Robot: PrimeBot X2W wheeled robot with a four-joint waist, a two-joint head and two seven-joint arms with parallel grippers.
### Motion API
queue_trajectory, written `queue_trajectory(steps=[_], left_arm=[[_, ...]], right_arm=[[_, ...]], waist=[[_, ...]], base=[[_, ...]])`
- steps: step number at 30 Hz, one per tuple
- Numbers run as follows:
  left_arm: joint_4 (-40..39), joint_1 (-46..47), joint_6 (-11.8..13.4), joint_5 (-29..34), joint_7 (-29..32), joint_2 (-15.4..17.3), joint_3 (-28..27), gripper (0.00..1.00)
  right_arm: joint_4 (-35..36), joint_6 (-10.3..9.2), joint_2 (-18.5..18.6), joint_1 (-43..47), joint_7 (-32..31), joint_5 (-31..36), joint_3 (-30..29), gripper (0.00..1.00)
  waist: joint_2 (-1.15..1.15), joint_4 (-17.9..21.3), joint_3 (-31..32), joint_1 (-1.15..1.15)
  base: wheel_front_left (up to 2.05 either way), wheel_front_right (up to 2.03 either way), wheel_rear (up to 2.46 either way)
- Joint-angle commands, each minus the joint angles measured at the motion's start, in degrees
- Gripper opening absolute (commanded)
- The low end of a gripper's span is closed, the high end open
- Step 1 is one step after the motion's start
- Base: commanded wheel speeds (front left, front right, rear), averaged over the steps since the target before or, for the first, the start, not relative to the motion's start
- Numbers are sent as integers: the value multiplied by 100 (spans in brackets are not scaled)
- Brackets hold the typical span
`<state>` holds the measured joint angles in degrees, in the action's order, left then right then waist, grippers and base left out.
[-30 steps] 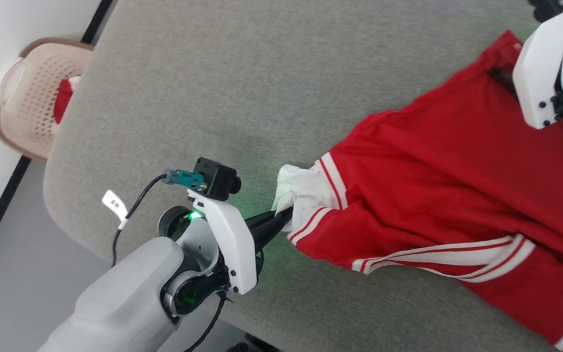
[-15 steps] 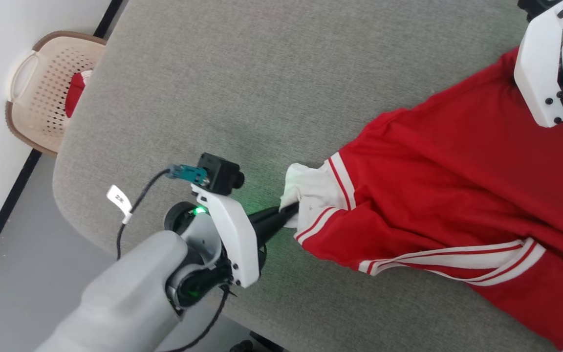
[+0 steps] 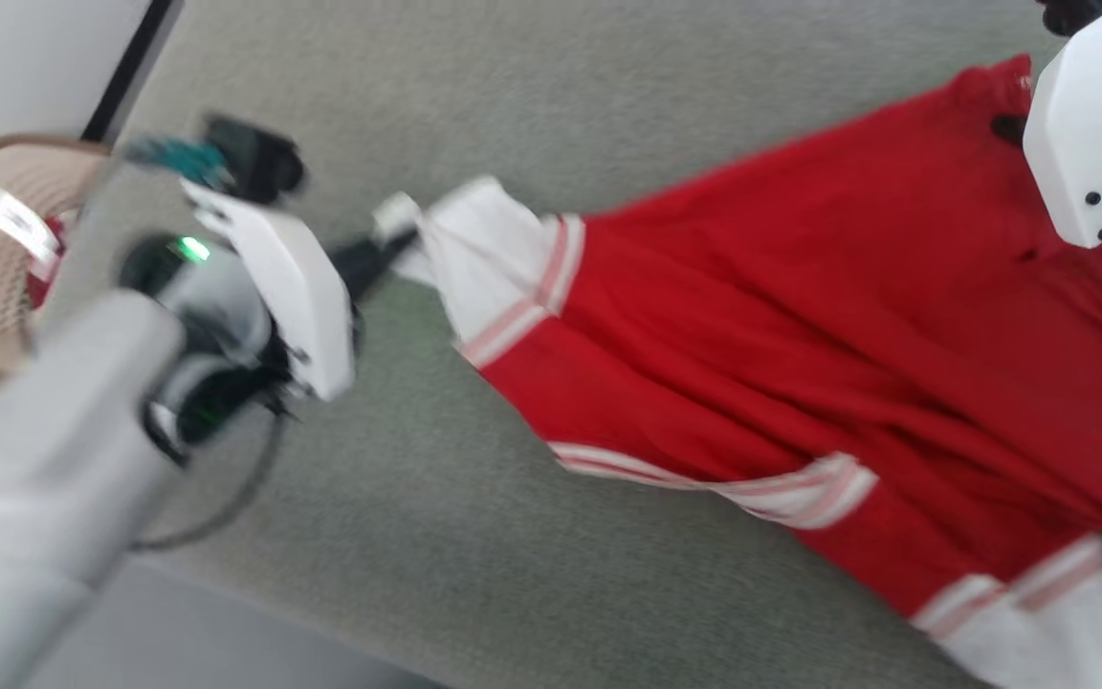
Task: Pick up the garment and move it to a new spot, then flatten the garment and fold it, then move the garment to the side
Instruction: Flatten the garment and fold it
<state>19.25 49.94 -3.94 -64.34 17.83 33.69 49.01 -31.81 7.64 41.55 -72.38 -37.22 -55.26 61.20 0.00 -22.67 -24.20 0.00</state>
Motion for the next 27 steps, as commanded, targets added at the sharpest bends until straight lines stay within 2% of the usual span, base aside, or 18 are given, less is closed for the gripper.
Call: queue_trajectory(steps=[1,12,20,27], left_arm=[[-11,105,44,37,36,74,-44,0],[-212,1371,377,472,818,772,-238,0],[-32,2022,304,702,989,889,-286,0],[108,2493,211,837,1105,838,-283,0]], right_arm=[[21,-28,44,-60,72,-17,20,0],[586,-28,334,-39,1092,-142,-268,0],[1085,-28,494,88,1270,-89,-719,0],[1371,-29,583,221,1249,43,-1308,0]], waist=[[0,217,190,0],[0,1084,836,0],[0,1490,1123,0],[0,1718,1181,0]], base=[[0,0,0],[0,0,0],[0,0,0],[0,0,0]])
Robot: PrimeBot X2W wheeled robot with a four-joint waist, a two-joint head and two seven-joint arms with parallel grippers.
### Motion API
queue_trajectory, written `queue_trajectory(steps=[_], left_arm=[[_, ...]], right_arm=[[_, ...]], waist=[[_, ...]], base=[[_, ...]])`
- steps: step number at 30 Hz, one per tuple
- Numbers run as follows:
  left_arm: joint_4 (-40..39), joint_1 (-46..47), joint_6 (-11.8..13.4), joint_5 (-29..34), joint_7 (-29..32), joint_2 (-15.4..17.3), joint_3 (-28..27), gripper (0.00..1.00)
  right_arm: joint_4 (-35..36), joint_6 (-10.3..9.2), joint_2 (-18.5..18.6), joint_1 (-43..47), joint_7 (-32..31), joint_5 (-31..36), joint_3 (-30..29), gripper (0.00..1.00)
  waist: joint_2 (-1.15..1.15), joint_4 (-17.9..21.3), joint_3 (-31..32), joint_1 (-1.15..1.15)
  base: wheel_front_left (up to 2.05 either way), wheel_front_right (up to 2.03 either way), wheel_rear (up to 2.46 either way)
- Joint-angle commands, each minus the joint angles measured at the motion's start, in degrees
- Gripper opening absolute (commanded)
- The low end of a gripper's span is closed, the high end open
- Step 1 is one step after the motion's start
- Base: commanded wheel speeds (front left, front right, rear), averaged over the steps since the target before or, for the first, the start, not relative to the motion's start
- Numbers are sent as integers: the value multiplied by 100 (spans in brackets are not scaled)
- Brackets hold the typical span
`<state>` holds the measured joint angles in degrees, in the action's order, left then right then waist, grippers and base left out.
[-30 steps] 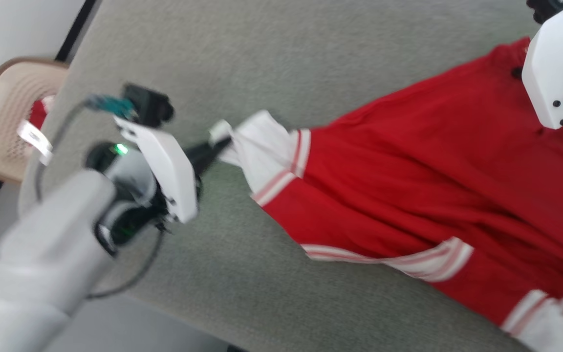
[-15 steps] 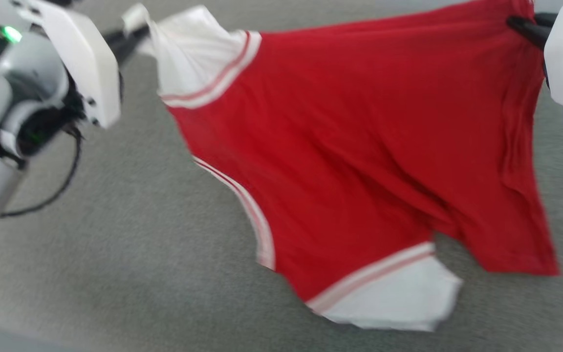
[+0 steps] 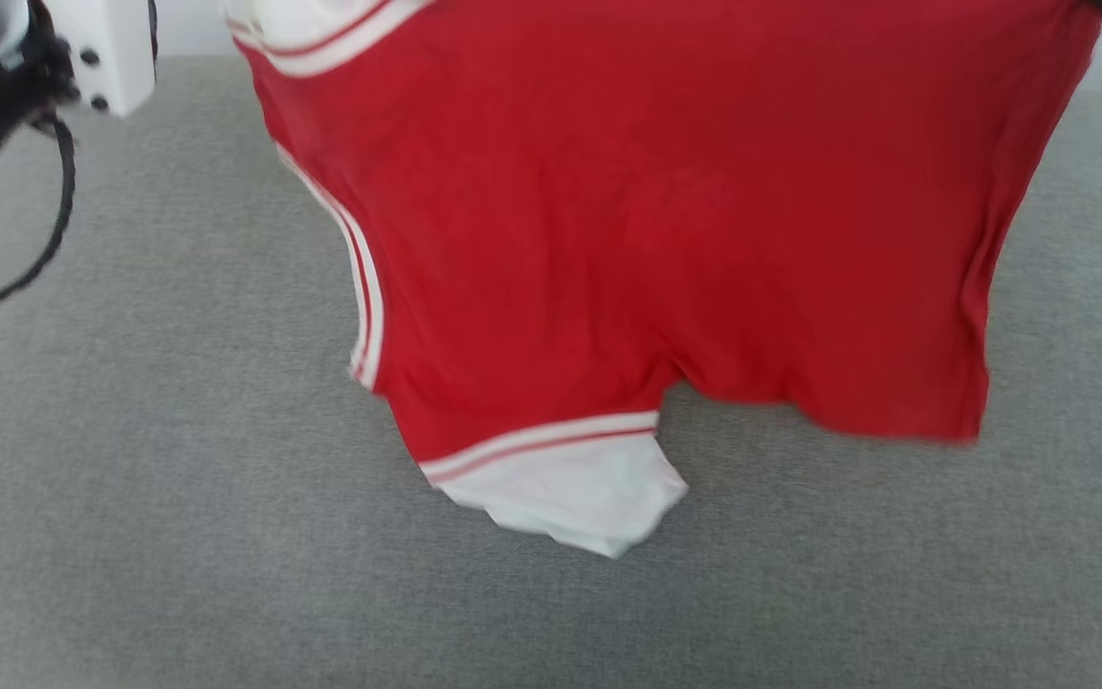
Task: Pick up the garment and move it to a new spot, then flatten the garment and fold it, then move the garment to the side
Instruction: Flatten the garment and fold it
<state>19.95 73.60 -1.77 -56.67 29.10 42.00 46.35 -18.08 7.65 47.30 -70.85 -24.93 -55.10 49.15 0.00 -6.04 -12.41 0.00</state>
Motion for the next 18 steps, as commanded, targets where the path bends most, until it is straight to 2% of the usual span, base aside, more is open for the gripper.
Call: queue_trajectory(steps=[1,6,11,13,14,18], left_arm=[[98,193,13,88,-40,-12,-37,0],[570,705,51,498,-418,-270,-20,0],[1435,1651,135,1208,-1574,-674,-93,0],[1712,2026,207,1461,-2172,-791,-169,0],[1712,2026,207,1461,-2172,-791,-169,0],[2176,2597,356,1918,-3545,-971,-310,0]], right_arm=[[-12,-30,-32,73,56,73,-212,0],[-330,-30,-291,-181,320,552,-690,0],[-1233,-30,-1042,-819,1189,1557,-1201,0],[-1595,-30,-1275,-1119,1692,2006,-1425,0],[-1595,-30,-1275,-1119,1692,2006,-1425,0],[-2360,-30,-1760,-1556,2829,3002,-1862,0]], waist=[[0,81,-19,0],[0,177,-248,0],[0,305,-690,0],[0,336,-834,0],[0,336,-834,0],[0,349,-1029,0]], base=[[0,0,0],[0,0,0],[0,0,0],[0,0,0],[0,0,0],[0,0,0]])
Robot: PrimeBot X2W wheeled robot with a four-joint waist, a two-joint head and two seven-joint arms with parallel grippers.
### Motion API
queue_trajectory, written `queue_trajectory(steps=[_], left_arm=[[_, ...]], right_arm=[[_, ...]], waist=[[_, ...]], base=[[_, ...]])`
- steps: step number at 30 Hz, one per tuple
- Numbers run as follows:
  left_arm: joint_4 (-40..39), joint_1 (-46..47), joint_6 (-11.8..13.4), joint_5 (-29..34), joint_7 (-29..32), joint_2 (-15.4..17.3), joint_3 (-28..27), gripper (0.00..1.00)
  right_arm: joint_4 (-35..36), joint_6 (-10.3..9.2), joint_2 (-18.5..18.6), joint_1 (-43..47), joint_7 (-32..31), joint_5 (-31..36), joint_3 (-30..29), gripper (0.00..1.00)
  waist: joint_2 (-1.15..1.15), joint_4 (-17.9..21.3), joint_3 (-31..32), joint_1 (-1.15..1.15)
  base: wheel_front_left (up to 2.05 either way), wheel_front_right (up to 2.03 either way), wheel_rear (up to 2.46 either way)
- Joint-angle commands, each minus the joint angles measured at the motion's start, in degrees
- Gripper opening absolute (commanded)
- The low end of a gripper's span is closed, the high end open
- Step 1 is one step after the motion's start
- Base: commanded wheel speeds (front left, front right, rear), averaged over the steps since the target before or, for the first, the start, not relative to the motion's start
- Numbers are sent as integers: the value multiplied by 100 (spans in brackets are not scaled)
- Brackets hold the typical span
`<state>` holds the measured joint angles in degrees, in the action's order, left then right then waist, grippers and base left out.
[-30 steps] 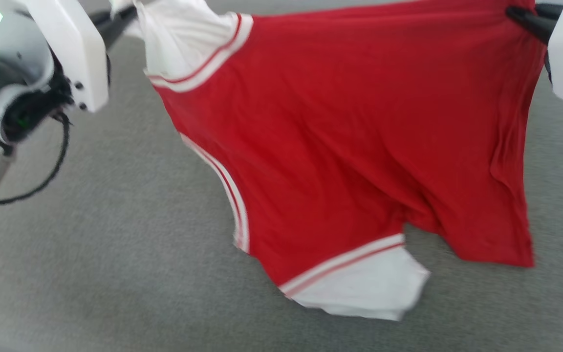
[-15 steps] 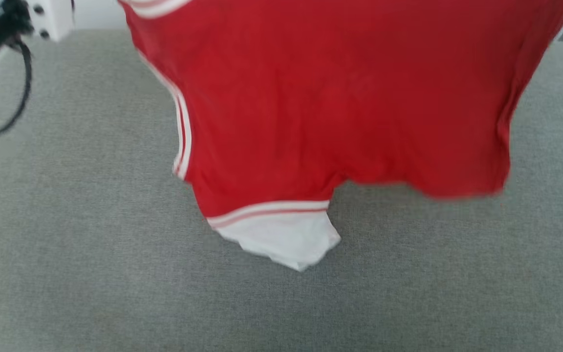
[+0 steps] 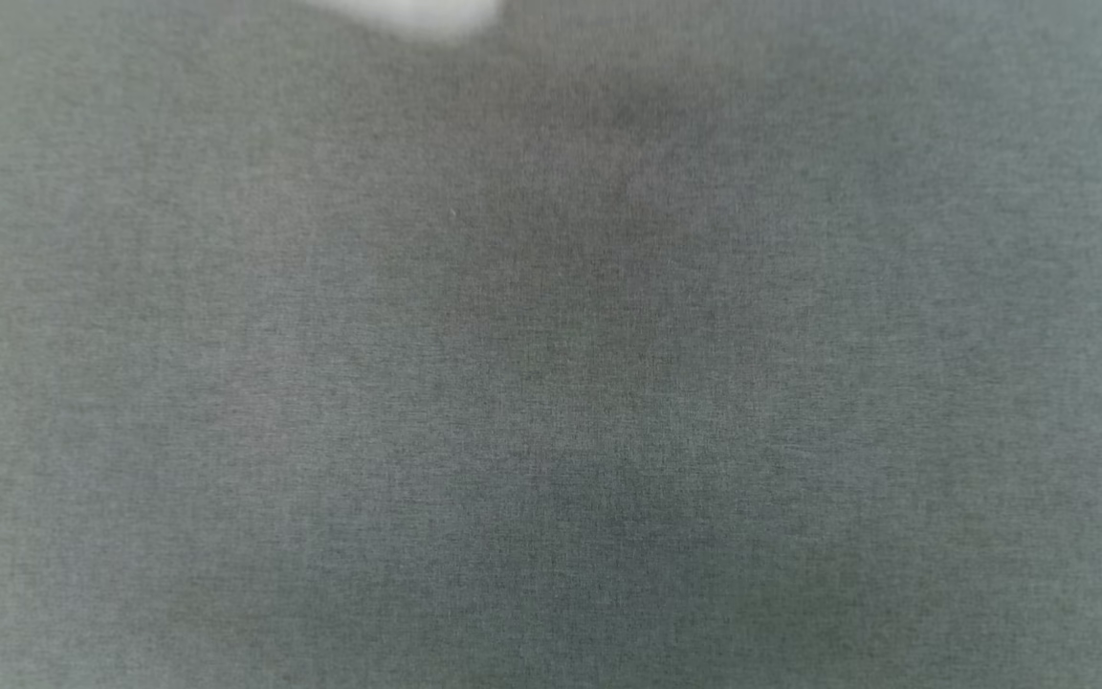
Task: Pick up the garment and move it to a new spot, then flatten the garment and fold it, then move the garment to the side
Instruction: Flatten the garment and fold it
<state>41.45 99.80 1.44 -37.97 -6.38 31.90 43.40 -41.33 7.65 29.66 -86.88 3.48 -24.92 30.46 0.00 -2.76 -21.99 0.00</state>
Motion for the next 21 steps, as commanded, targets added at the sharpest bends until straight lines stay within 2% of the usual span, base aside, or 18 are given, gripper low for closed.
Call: queue_trajectory(steps=[1,3,5,10,16,19,21], left_arm=[[108,87,44,148,-313,16,-34,0],[279,154,-39,158,-635,-61,-74,0],[432,2,-250,83,-733,-121,-49,0],[800,-652,-692,-16,-600,-173,255,0],[798,-1806,-879,-649,201,-168,638,0],[339,-2427,-889,-1124,718,-74,890,0],[-27,-2831,-885,-1445,1117,151,1043,0]], right_arm=[[-182,-30,-78,-28,232,282,-53,0],[-511,-30,-297,-109,524,568,-228,0],[-764,-29,-522,46,521,646,-129,0],[-1177,-30,-579,546,250,421,305,0],[-1074,-30,-444,1363,-49,-293,834,0],[-862,-30,-307,1785,-222,-685,1053,0],[-630,-29,-180,2039,-304,-917,1176,0]], waist=[[0,15,-99,0],[0,-12,-130,0],[0,-49,-125,0],[0,-192,-100,0],[0,-316,2,0],[0,-352,84,0],[0,-365,140,0]], base=[[0,0,0],[0,0,0],[0,0,0],[0,0,0],[0,0,0],[0,0,0],[0,0,0]])
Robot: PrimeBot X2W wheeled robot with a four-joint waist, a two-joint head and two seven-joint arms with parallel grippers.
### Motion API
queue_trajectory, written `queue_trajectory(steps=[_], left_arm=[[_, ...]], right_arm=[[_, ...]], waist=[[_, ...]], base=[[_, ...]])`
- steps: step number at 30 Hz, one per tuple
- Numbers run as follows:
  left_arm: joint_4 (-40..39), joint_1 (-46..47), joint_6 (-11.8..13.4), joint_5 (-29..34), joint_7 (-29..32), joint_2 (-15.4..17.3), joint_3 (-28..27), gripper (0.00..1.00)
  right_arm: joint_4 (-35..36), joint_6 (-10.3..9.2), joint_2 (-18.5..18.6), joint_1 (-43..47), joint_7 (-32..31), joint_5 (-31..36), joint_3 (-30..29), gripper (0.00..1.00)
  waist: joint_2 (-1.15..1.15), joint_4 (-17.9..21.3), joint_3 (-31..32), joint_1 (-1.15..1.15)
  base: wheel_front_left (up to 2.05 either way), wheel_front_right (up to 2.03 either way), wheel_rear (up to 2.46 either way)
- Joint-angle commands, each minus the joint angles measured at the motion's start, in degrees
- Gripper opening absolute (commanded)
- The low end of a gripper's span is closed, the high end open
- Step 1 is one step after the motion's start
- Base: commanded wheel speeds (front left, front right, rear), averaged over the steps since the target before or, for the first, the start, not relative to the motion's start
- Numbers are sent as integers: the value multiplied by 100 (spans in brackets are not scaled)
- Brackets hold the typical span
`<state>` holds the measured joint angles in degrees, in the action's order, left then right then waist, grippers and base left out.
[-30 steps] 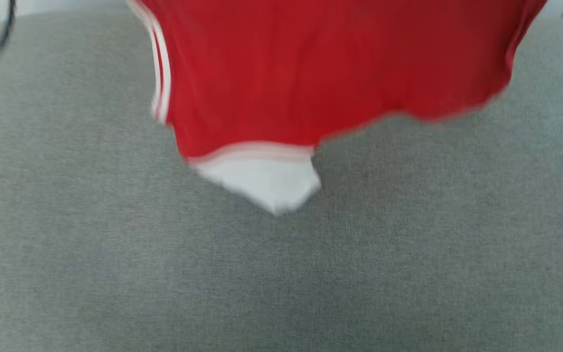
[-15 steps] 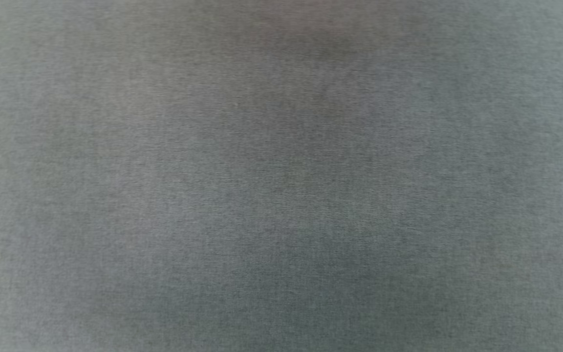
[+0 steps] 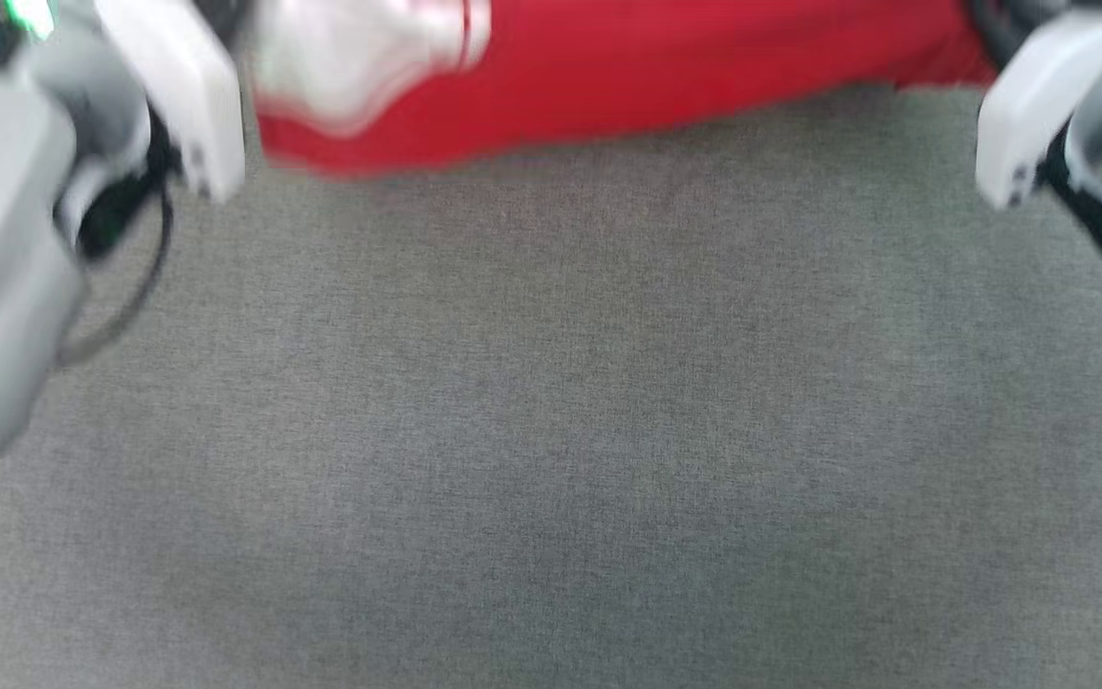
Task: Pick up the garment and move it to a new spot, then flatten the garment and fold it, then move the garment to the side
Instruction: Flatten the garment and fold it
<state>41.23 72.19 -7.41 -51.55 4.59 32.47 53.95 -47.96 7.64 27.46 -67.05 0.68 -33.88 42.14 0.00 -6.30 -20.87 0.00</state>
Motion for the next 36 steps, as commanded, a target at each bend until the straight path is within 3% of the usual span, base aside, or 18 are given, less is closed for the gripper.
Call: queue_trajectory(steps=[1,4,7,10,16,25,31,36], left_arm=[[-166,-277,7,-272,232,204,13,0],[-704,-829,5,-687,737,508,96,0],[-1290,-1400,164,-1031,1111,827,128,0],[-2013,-1951,472,-1271,1448,1165,209,0],[-3556,-2964,1375,-1634,1879,1861,358,0],[-4994,-4094,2358,-2040,1863,2543,494,0],[-5545,-4792,2747,-2317,1761,2840,652,0],[-5753,-4815,2915,-2334,1604,3042,518,0]], right_arm=[[173,-29,116,200,-59,-122,87,0],[527,-29,351,631,-128,-338,182,0],[921,-29,547,1104,-245,-551,248,0],[1409,-29,761,1590,-443,-736,301,0],[2547,-29,1384,2603,-915,-965,409,0],[3838,-28,1896,4036,-1387,-1160,2,0],[4560,-28,2046,5147,-1661,-1102,-445,0],[5103,-28,1809,5945,-1751,-903,-1301,0]], waist=[[0,-18,52,0],[0,-22,123,0],[0,-29,206,0],[0,-25,276,0],[0,-1,420,0],[0,24,578,0],[0,38,619,0],[0,37,600,0]], base=[[0,0,0],[0,0,0],[0,0,0],[0,0,0],[0,0,0],[0,0,0],[0,0,0],[0,0,0]])
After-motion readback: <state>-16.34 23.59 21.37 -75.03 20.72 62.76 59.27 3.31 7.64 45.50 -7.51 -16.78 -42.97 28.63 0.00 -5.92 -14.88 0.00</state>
